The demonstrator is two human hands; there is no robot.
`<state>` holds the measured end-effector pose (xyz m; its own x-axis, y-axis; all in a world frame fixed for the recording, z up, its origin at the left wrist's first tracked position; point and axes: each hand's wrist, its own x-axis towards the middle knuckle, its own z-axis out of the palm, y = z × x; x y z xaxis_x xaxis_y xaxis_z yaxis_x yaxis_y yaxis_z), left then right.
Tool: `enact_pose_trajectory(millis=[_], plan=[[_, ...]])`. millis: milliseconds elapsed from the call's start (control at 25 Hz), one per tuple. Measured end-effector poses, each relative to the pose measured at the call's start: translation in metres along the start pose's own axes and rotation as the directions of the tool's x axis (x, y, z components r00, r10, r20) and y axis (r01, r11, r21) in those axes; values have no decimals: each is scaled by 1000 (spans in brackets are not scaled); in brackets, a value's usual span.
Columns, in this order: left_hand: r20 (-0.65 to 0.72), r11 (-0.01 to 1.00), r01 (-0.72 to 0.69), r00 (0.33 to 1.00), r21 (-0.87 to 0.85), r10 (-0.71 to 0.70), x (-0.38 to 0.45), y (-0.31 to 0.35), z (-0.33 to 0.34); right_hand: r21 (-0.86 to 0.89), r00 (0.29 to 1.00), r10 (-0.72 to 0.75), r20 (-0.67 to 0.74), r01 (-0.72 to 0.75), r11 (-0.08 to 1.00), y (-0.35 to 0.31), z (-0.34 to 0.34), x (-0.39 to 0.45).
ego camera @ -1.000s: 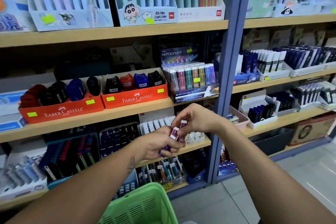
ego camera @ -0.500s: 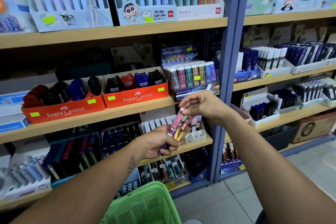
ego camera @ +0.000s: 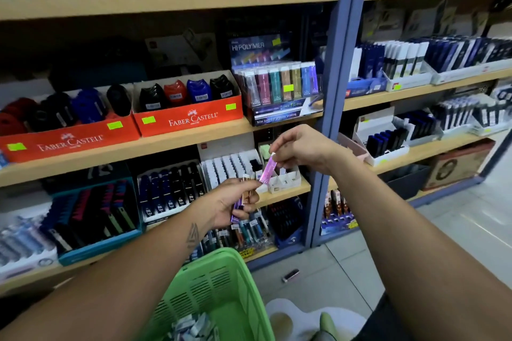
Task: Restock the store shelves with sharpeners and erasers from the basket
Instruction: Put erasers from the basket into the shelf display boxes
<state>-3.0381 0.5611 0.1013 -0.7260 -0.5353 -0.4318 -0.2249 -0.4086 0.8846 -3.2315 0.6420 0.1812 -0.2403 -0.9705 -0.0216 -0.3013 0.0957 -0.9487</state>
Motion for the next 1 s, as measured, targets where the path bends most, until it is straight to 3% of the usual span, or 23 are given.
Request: enact_pose_trajectory(millis=[120,240,360,440,480,560,640,680,840,1000], plan=[[-20,999,-9,1000,38,9,4,-11,4,-4,993,99,61,-99,995,30,10,-6],[36,982,38,998,186,-45,8,-32,17,28,968,221,116,-225,974,71,16,-14],[6,959,98,995,266,-104,25,-64,29,243,939,300,169,-335,910,123,20,-27],[-77,929,157,987,334,-139,45,-88,32,373,910,407,83,-407,834,168,30,-32],[-120,913,188,981,362,-154,56,-102,31,342,877,481,-2,-451,824,195,38,-30],[-167,891,234,969,390,-182,76,-127,27,-9,802,571,-178,-581,814,257,57,-21],[-192,880,248,964,404,-183,97,-145,22,-362,794,579,-185,-603,711,306,80,-16],[-202,872,248,963,422,-176,105,-149,20,-441,805,569,-167,-577,687,322,91,-15],[-178,826,231,971,514,-161,142,-157,14,-438,821,549,-154,-555,707,378,130,-1],[-183,804,253,966,538,-182,168,-170,8,-666,878,472,-85,-402,628,439,149,12]])
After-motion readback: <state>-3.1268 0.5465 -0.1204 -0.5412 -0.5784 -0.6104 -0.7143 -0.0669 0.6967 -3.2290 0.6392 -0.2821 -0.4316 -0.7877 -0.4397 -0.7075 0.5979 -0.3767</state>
